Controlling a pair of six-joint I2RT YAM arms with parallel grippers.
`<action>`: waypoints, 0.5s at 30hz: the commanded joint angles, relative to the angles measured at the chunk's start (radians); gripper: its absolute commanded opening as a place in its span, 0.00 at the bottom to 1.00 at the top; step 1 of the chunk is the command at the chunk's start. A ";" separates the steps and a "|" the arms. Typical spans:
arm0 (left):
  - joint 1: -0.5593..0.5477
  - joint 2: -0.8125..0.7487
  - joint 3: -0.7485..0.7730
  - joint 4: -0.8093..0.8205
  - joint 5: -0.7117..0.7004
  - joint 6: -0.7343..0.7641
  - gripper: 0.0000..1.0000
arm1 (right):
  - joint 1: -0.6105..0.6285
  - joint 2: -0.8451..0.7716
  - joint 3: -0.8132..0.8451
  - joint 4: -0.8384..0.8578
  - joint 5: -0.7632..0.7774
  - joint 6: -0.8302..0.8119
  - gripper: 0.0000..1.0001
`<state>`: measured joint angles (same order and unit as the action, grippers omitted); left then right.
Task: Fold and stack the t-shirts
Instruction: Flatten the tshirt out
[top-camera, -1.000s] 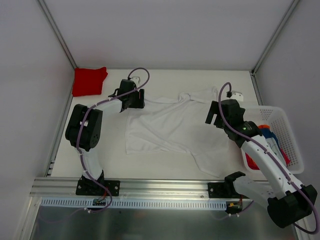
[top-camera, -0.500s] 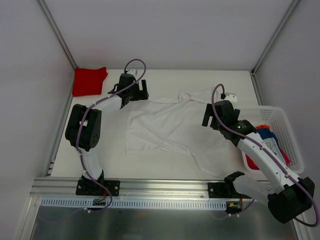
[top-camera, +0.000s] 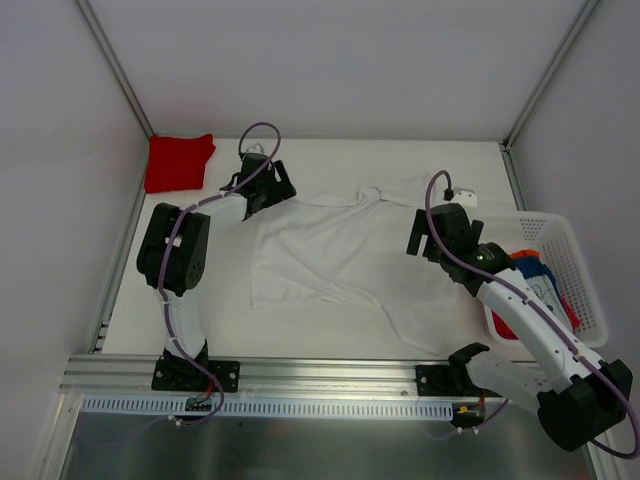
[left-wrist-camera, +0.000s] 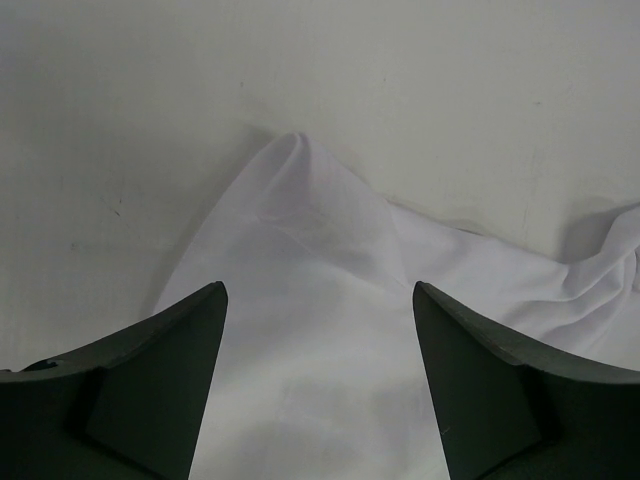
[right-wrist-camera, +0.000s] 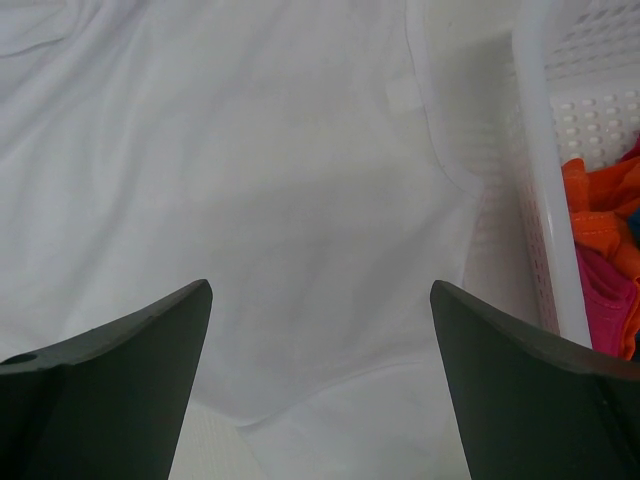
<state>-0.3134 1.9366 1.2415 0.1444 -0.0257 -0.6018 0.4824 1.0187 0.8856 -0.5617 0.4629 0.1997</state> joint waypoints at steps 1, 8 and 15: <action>-0.003 0.009 0.012 0.035 -0.017 -0.050 0.75 | 0.005 -0.034 0.001 -0.010 0.023 -0.006 0.95; -0.001 0.030 0.019 0.064 -0.034 -0.049 0.61 | 0.024 -0.020 -0.019 0.013 0.016 0.001 0.95; 0.000 0.094 0.082 0.057 -0.023 -0.055 0.56 | 0.044 0.008 -0.016 0.014 0.025 0.004 0.95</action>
<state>-0.3134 2.0083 1.2755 0.1795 -0.0360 -0.6418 0.5163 1.0214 0.8677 -0.5575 0.4648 0.2001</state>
